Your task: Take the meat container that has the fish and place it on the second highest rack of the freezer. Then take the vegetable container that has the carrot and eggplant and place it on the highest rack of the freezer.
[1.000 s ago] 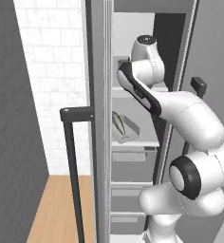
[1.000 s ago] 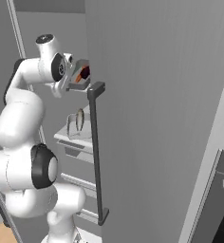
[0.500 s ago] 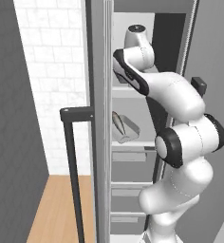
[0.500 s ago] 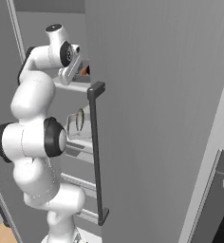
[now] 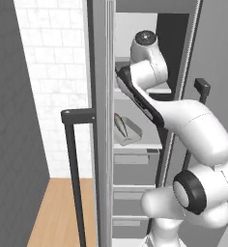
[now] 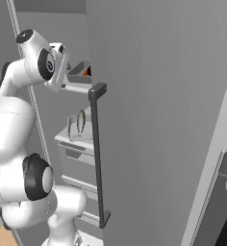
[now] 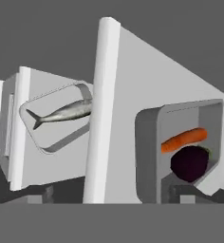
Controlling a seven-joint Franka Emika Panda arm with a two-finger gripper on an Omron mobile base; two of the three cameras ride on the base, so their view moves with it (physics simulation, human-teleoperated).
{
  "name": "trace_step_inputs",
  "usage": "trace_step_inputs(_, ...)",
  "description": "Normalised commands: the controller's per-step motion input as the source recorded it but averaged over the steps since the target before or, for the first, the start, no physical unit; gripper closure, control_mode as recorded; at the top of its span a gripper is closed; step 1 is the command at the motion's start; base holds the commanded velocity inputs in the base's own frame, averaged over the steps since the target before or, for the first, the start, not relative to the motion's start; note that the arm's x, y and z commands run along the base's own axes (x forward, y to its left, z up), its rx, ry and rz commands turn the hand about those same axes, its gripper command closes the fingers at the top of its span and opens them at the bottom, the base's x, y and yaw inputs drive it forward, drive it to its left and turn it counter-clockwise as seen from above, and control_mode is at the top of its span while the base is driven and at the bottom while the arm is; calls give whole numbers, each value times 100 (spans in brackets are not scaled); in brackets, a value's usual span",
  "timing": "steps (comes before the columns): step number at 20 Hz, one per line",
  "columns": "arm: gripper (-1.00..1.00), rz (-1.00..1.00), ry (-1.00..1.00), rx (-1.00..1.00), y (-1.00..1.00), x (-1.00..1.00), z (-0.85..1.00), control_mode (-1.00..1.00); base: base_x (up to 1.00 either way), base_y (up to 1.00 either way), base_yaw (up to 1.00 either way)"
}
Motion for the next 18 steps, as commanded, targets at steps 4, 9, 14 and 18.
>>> trace_step_inputs(4,-100,4,-19,-8,0,-100,5,-100,0,0,0)
trace_step_inputs(9,-100,1,-4,4,-15,-100,2,-100,0,0,0)
trace_step_inputs(14,-100,0,0,37,-42,-100,-4,-100,0,0,0)
trace_step_inputs(18,-100,-1,0,29,0,-100,-45,-100,0,0,0)
